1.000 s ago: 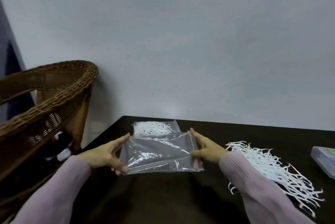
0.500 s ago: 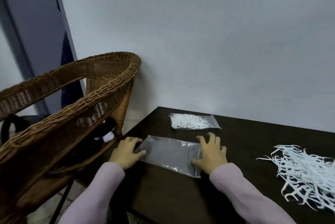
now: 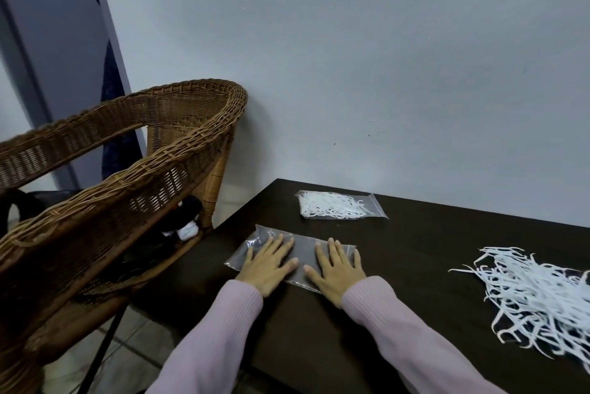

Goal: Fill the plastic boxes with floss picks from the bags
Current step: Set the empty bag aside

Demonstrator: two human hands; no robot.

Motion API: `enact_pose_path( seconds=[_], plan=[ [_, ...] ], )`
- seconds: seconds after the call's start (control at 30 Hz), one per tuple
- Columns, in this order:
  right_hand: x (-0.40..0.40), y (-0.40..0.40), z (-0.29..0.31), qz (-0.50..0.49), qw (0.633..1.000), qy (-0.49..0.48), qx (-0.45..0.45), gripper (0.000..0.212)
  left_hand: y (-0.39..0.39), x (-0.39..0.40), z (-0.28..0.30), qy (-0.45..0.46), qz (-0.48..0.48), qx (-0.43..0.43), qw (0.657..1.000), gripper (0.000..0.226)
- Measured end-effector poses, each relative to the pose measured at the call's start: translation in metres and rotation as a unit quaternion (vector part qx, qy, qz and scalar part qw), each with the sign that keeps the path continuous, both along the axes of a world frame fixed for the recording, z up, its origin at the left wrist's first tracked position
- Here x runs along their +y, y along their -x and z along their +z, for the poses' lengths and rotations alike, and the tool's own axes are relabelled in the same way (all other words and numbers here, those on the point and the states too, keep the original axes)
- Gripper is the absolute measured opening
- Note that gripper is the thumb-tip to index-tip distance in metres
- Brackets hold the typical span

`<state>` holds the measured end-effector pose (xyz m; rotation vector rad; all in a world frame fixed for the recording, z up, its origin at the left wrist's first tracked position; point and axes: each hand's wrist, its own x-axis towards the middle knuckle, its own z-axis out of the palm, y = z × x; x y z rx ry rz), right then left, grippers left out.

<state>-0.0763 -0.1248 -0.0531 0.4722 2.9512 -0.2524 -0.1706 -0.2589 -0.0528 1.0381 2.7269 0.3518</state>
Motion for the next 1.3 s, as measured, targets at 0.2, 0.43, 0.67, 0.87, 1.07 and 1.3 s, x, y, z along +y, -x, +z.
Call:
enact_pose_path(
  seconds=[0.2, 0.43, 0.67, 0.87, 1.07, 1.3],
  plan=[
    [0.002, 0.001, 0.008, 0.014, 0.998, 0.049, 0.027, 0.058, 0.000, -0.002, 0.006, 0.050, 0.020, 0.031, 0.998, 0.056],
    [0.029, -0.021, 0.029, 0.009, 0.991, 0.111, 0.078, 0.057, -0.028, 0.030, 0.025, 0.006, -0.010, 0.036, 0.999, 0.058],
    [0.079, -0.078, 0.048, -0.052, 0.972, 0.163, 0.158, 0.057, -0.088, 0.111, 0.045, -0.082, -0.114, 0.004, 0.990, 0.053],
    [0.140, -0.154, 0.061, -0.138, 0.937, 0.181, 0.265, 0.040, -0.149, 0.182, 0.046, -0.181, -0.204, -0.028, 0.962, 0.050],
    [0.196, -0.242, 0.065, -0.229, 0.900, 0.157, 0.336, 0.031, -0.218, 0.236, 0.041, -0.180, -0.300, -0.005, 0.937, 0.050],
    [0.233, -0.299, 0.055, -0.342, 0.900, 0.033, 0.268, 0.041, -0.278, 0.280, 0.027, -0.093, -0.370, 0.049, 0.923, 0.095]
  ],
)
